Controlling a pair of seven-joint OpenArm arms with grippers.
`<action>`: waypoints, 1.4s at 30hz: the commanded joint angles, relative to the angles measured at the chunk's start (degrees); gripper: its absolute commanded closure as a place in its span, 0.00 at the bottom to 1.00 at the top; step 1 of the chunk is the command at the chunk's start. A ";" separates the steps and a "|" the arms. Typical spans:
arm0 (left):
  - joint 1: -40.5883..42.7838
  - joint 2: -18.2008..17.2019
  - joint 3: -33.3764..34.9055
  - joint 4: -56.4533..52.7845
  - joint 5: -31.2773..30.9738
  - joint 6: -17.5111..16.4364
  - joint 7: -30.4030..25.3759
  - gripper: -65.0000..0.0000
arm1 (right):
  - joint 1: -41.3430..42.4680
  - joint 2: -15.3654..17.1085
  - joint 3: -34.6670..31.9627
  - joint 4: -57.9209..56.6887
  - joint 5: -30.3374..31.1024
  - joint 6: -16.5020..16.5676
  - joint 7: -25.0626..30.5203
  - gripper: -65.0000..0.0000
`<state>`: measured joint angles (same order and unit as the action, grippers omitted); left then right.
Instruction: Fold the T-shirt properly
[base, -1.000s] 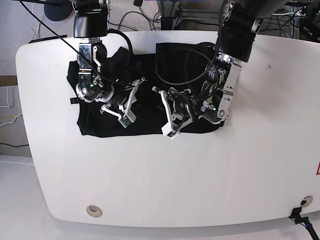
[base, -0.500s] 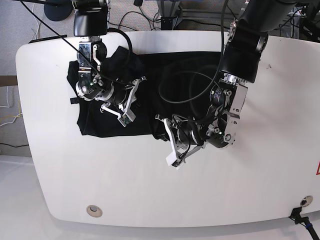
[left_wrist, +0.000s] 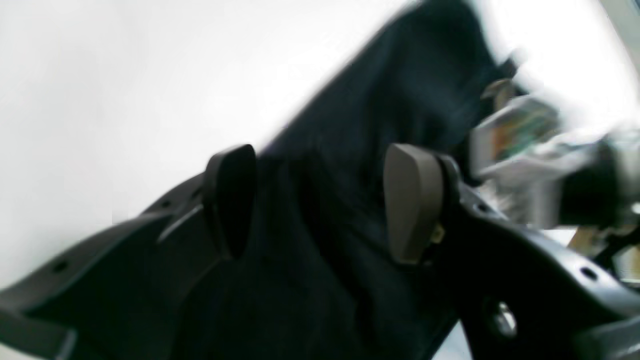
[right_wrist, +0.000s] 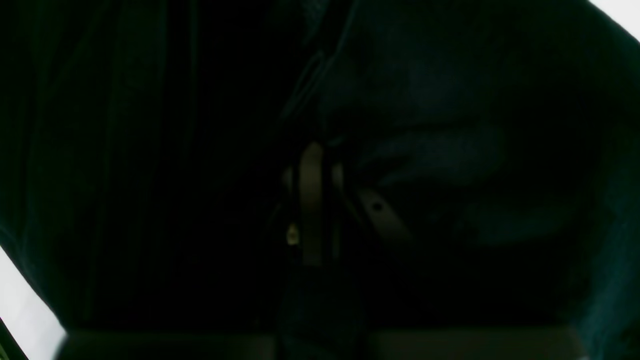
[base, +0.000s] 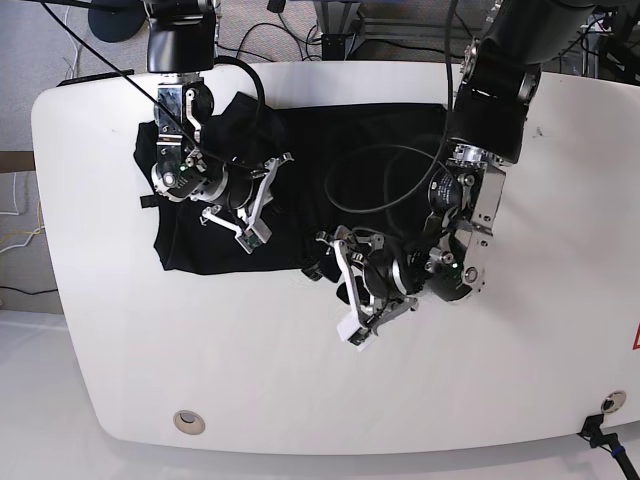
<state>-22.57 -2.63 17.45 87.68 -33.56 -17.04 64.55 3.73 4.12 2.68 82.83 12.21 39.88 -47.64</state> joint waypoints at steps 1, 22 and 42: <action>0.37 -1.98 -2.29 5.64 -0.68 -0.15 -0.07 0.41 | 0.19 0.06 -0.08 0.47 -0.82 0.12 -1.81 1.00; 22.44 -15.87 -12.93 9.16 7.50 -6.74 -7.28 0.89 | 0.36 0.06 -0.17 6.80 -0.91 0.12 -1.81 1.00; 22.26 -13.67 -13.01 -3.50 12.77 -9.91 -12.47 1.00 | 6.08 2.17 35.70 12.95 12.45 -1.77 -11.48 0.17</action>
<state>-0.47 -15.77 4.38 84.20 -22.83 -27.09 49.01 9.10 4.56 36.03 96.86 22.61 37.76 -59.46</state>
